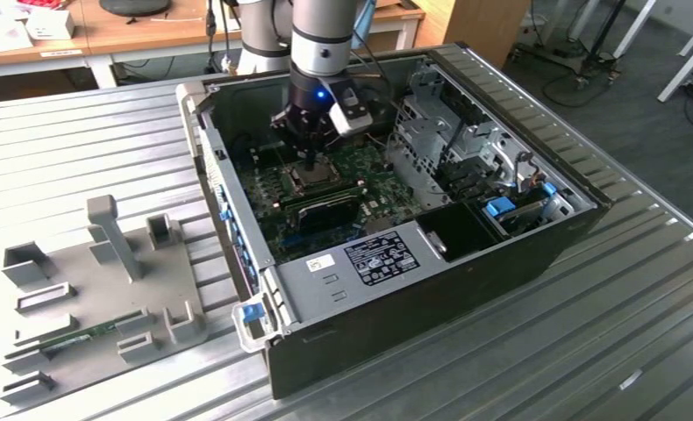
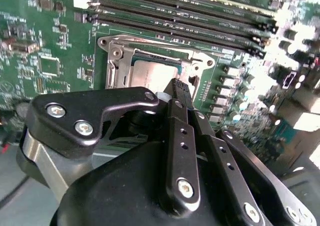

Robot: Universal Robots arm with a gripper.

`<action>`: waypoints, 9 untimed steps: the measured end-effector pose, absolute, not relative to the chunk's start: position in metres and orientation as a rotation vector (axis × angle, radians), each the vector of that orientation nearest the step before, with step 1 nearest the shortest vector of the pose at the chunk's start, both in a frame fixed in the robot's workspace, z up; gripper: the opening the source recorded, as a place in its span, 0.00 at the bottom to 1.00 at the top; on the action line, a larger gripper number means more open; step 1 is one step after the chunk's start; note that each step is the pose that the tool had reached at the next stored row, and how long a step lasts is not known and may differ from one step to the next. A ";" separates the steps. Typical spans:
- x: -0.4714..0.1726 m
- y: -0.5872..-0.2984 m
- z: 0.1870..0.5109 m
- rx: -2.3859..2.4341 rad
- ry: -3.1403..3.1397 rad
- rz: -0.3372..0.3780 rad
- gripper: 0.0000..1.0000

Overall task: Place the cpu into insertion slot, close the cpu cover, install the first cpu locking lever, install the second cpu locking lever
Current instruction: 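Close the cpu cover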

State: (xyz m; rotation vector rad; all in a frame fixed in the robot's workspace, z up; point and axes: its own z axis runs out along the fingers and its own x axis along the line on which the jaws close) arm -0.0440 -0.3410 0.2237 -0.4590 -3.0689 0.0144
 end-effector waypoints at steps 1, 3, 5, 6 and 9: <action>-0.044 -0.341 0.224 -0.432 -3.073 0.015 0.10; -0.044 -0.341 0.223 -0.374 -3.081 0.016 0.10; -0.044 -0.341 0.223 -0.326 -3.086 0.017 0.10; -0.044 -0.341 0.223 -0.306 -3.088 0.017 0.10; -0.044 -0.341 0.223 -0.276 -3.092 0.018 0.10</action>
